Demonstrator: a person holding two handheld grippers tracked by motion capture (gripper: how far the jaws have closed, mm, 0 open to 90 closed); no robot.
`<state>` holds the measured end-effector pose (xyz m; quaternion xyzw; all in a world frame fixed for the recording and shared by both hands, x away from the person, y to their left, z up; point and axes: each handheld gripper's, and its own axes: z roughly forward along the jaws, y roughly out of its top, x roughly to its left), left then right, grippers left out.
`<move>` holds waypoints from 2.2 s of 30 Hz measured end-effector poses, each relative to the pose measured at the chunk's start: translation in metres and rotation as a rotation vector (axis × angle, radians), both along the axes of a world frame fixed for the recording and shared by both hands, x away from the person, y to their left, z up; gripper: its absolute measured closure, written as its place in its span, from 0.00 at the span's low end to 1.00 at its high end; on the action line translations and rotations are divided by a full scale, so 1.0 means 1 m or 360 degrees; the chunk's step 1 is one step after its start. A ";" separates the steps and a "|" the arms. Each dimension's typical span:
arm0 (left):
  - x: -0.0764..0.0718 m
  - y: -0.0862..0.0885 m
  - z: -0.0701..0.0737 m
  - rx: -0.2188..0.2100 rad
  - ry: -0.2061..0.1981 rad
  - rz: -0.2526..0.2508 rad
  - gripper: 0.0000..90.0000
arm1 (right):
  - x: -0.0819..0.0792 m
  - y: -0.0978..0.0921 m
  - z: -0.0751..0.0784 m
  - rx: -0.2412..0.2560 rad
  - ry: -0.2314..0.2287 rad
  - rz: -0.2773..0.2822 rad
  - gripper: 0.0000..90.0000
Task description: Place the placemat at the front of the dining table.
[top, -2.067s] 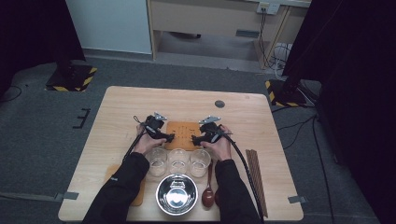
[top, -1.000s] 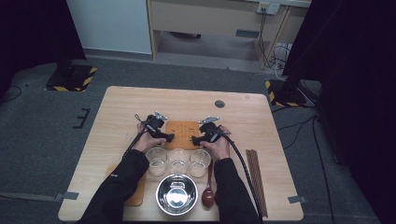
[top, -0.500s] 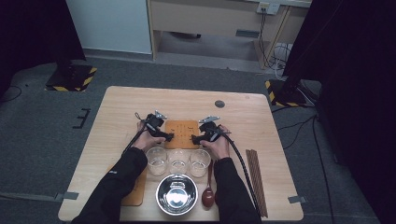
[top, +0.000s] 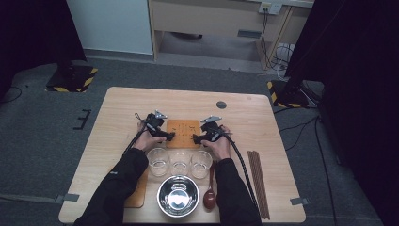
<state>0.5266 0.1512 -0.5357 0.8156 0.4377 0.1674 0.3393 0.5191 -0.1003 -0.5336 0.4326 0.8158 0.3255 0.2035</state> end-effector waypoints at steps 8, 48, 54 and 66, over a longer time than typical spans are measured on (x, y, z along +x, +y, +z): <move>0.002 -0.001 -0.002 -0.0013 -0.0030 0.0053 0.06 | 0.003 0.000 -0.001 0.0015 -0.0011 -0.0030 0.12; 0.003 0.003 0.000 -0.0090 -0.0069 0.0150 0.08 | 0.006 0.003 -0.001 0.0111 -0.0068 -0.0105 0.15; -0.002 0.012 0.006 -0.0148 -0.0089 0.0156 0.08 | 0.004 0.001 0.007 0.0134 -0.0106 -0.0106 0.16; -0.024 0.033 0.033 -0.0228 -0.0185 0.0161 0.10 | -0.006 -0.013 0.036 0.0125 -0.0199 -0.0100 0.18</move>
